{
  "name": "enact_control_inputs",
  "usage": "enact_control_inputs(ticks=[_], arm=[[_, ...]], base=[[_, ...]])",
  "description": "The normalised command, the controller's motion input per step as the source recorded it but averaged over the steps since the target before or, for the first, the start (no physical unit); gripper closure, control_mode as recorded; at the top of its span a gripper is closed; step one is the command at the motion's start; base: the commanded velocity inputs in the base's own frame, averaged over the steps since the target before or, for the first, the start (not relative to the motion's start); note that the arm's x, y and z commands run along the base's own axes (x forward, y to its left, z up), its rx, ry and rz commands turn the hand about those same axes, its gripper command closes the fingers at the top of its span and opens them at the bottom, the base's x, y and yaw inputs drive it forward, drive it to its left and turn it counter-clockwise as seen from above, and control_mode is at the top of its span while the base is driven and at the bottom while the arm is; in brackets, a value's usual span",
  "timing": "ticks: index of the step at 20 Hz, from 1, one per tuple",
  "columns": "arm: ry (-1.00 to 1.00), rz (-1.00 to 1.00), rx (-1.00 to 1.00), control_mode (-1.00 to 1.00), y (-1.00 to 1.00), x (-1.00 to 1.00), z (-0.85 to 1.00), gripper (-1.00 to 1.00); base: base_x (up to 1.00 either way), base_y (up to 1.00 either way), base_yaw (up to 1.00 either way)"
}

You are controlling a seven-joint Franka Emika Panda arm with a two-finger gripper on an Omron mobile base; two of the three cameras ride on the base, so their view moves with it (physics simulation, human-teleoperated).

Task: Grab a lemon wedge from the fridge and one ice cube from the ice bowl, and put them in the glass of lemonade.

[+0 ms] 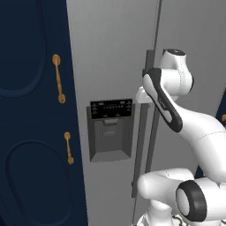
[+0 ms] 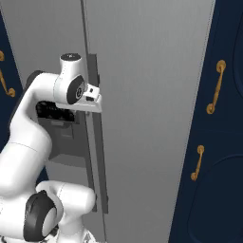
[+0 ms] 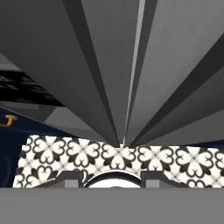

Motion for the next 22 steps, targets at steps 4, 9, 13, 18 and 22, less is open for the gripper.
enact_control_inputs(ticks=[4,9,13,18,22], arm=[[0.04,0.0,0.0,-1.0,0.0,-0.19,0.0,-1.0],[0.0,0.0,0.06,-1.0,-0.19,-0.86,0.0,-1.0],[0.0,-0.01,0.07,-1.0,-0.21,-0.76,0.0,-1.0],[0.0,-0.02,0.0,1.0,-0.03,0.0,0.0,-1.0],[0.0,0.0,0.0,1.0,0.0,0.0,0.0,-1.0]], base=[[0.0,0.0,0.0],[0.0,0.0,0.0],[0.0,0.0,0.0],[-0.21,-0.06,-0.01],[-0.71,-0.06,0.0]])
